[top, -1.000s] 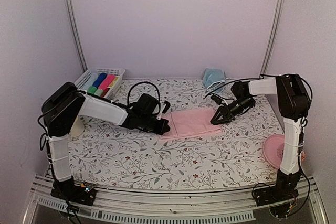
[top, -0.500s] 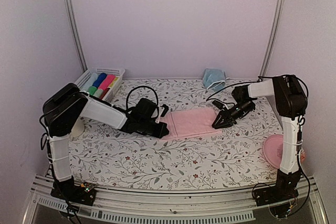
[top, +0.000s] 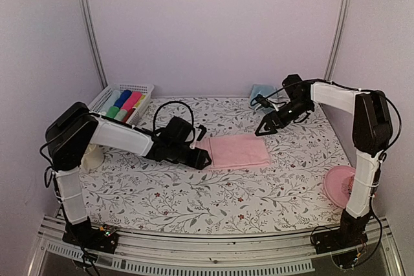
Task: Roll the towels
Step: Smooth out the towel at the center of the board.
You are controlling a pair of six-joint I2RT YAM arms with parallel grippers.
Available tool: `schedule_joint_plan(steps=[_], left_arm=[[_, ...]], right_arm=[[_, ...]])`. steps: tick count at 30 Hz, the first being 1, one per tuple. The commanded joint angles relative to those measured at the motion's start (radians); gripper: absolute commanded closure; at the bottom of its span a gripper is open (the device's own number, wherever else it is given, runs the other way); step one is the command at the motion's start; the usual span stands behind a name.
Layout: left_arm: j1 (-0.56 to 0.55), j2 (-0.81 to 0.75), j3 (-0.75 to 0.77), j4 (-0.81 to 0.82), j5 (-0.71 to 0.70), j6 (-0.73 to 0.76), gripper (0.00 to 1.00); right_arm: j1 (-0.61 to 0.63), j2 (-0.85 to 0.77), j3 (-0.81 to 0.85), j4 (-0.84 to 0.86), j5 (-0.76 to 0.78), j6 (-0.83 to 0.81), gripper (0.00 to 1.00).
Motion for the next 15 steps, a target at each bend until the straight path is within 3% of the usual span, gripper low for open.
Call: schedule_joint_plan(steps=[1,5,11,15], left_arm=[[-0.002,-0.066,0.003,-0.055,-0.055,0.004,0.29],[0.003,-0.068,-0.017,-0.008,-0.028,-0.027,0.15],[0.030,-0.063,-0.061,0.184,0.151,-0.140,0.11],[0.032,-0.037,-0.036,0.184,0.127,-0.172,0.03]], right_arm=[[0.051,-0.063,0.053,0.088,0.206,-0.019,0.01],[0.065,-0.055,0.089,0.145,0.333,0.018,0.01],[0.066,-0.054,0.037,0.216,0.406,0.073,0.01],[0.066,-0.071,0.008,0.237,0.445,0.067,0.01]])
